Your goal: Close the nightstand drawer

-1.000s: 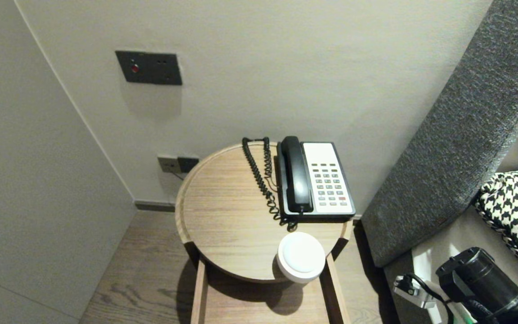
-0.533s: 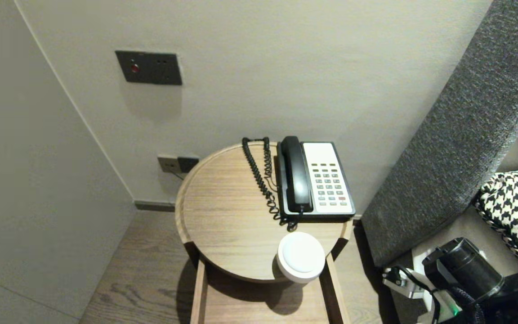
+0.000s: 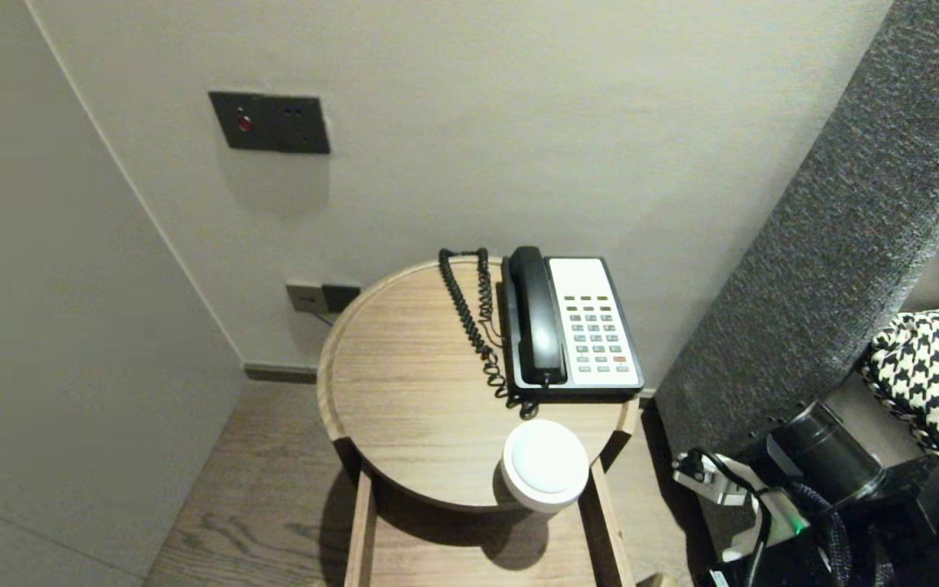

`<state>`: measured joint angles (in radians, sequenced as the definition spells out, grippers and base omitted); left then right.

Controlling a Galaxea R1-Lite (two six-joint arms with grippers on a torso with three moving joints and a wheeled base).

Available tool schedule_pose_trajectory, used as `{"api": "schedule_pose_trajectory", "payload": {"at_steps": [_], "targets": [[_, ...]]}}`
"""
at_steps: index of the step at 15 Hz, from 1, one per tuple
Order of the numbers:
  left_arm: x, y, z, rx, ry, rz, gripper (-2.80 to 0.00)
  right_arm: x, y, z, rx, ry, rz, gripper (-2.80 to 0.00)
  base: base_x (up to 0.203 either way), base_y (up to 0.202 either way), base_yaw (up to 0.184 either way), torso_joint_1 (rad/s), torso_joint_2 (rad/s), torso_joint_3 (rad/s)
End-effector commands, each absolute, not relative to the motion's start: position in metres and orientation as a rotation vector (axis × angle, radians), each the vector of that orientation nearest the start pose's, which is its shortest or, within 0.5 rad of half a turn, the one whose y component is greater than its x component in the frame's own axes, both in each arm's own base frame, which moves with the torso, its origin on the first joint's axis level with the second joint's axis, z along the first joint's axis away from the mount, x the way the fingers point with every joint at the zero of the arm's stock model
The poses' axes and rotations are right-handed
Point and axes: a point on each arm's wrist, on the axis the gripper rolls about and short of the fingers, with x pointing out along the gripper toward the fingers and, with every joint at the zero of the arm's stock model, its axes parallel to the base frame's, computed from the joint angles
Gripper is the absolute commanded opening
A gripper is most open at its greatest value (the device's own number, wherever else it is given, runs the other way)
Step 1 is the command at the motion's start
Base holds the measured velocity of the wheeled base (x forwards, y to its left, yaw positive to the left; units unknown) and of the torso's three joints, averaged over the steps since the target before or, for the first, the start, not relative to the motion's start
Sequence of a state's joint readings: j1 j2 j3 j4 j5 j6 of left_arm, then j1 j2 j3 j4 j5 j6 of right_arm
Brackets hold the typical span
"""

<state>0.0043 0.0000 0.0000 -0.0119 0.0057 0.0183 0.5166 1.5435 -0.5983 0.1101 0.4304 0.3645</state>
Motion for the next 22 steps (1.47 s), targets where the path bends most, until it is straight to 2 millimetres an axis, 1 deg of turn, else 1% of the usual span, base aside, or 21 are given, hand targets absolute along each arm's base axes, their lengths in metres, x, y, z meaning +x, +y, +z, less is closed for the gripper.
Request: {"api": "schedule_pose_trajectory", "payload": {"at_steps": [1,10,13,16,22], "targets": [[-0.023,0.000,0.077,0.018,-0.014,0.011,-2.80,0.181,0.114,0.117,0.262,1.226,0.648,-2.80,0.000,0.000,0.000,0.000,0.00,0.000],[-0.023,0.000,0.077,0.018,-0.014,0.011,-2.80,0.209,0.129,0.127,0.259,1.171,0.651,-2.80,0.000,0.000,0.000,0.000,0.00,0.000],[-0.023,0.000,0.077,0.018,-0.014,0.011,-2.80,0.218,0.133,0.128,0.260,1.164,0.650,-2.80,0.000,0.000,0.000,0.000,0.00,0.000],[-0.023,0.000,0.077,0.018,-0.014,0.011,-2.80,0.229,0.137,0.131,0.255,1.138,0.627,-2.80,0.000,0.000,0.000,0.000,0.00,0.000],[-0.023,0.000,0.077,0.018,-0.014,0.011,-2.80,0.244,0.145,0.138,0.265,1.100,0.614,-2.80,0.000,0.000,0.000,0.000,0.00,0.000]]}}
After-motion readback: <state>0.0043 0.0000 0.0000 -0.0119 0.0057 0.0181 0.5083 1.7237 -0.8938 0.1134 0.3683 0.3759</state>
